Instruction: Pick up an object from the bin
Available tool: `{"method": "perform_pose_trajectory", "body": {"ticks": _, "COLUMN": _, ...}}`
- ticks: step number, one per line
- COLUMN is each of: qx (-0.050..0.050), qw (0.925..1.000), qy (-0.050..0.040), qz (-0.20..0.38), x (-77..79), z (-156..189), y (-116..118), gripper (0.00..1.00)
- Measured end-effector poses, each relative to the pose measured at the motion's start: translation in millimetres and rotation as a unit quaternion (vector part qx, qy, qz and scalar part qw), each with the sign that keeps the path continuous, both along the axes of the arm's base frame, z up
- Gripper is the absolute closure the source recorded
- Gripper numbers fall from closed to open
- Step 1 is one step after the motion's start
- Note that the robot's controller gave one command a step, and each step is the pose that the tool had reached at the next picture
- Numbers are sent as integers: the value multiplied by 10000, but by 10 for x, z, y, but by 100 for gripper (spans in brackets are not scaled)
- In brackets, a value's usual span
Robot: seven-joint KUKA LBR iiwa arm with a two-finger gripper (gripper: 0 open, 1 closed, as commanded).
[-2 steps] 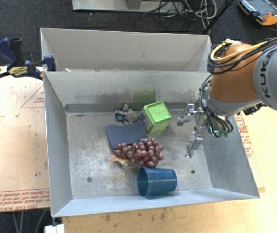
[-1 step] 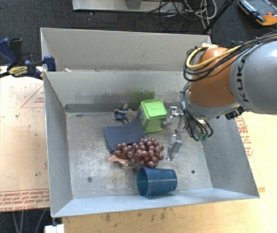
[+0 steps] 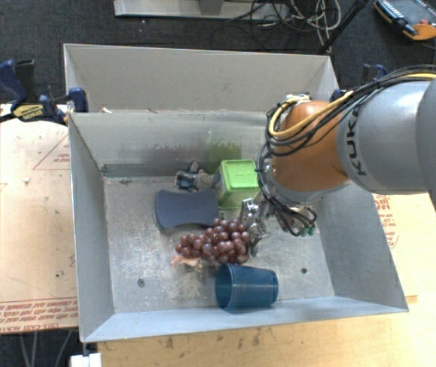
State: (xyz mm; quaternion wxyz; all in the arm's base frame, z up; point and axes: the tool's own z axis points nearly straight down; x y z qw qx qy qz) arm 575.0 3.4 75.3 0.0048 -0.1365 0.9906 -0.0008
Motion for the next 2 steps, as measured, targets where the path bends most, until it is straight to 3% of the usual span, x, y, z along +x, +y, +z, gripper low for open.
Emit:
{"method": "perform_pose_trajectory", "body": {"ticks": 1, "qx": 0, "qw": 10000, "qy": -2, "qz": 2, "x": 1, "z": 0, "y": 1, "gripper": 100}}
{"method": "perform_pose_trajectory", "body": {"ticks": 2, "qx": 5, "qw": 9999, "qy": 25, "qz": 151, "x": -26, "z": 1444, "y": 118, "gripper": 100}}
